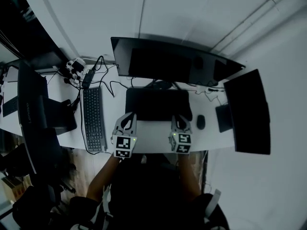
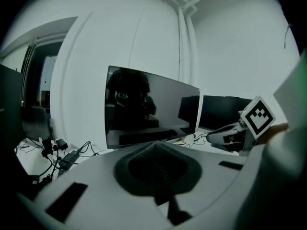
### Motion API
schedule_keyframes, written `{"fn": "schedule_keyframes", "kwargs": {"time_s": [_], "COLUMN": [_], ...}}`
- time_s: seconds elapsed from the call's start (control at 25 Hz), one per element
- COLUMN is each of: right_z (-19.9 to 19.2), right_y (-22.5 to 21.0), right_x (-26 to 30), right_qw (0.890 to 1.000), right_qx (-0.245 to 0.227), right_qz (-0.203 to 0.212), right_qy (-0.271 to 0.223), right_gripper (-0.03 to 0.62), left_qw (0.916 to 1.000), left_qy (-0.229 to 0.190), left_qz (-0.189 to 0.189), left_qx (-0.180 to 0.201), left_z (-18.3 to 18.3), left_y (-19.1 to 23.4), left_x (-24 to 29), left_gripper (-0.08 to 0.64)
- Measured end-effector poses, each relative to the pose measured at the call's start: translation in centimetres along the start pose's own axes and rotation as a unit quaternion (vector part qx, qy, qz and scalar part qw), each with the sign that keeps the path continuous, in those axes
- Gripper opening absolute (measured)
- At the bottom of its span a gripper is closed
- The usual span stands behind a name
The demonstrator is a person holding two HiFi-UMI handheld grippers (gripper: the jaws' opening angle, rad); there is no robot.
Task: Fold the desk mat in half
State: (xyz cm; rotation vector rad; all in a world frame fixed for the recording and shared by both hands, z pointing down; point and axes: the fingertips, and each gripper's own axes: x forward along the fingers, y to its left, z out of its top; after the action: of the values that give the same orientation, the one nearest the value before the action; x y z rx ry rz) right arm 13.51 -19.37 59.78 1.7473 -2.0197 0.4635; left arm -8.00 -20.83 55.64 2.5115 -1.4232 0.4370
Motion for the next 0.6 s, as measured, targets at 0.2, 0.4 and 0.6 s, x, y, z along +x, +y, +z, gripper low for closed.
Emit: {"fn": "schedule_keyframes", "kwargs": {"time_s": [0.2, 0.4, 0.6], "right_z": [1.4, 1.4, 2.1], "right_y": [1.6, 0.8, -0.1], "right_x": [-3.8, -6.3, -9.0], "right_qw": [1.000, 0.999, 0.996], "right_qx": [0.004, 0.021, 0.040], "right_qz": [0.014, 0.019, 0.036], "right_qy": [-0.025, -0.041, -0.065], "right_gripper": [0.028, 0.023, 0.020], "left_qw": [0.9996, 0.9976, 0.9965], "left_qy": [-0.026, -0.065, -0.073], "left_qz": [0.013, 0.022, 0.039], "left_qx": [-0.005, -0.004, -0.007], "left_z": [1.7, 4.1, 5.0], "left_y": [-1.2, -3.2, -5.1], "left_x": [-3.6, -5.5, -6.9], "left_gripper": [0.006, 0.006, 0.006]}}
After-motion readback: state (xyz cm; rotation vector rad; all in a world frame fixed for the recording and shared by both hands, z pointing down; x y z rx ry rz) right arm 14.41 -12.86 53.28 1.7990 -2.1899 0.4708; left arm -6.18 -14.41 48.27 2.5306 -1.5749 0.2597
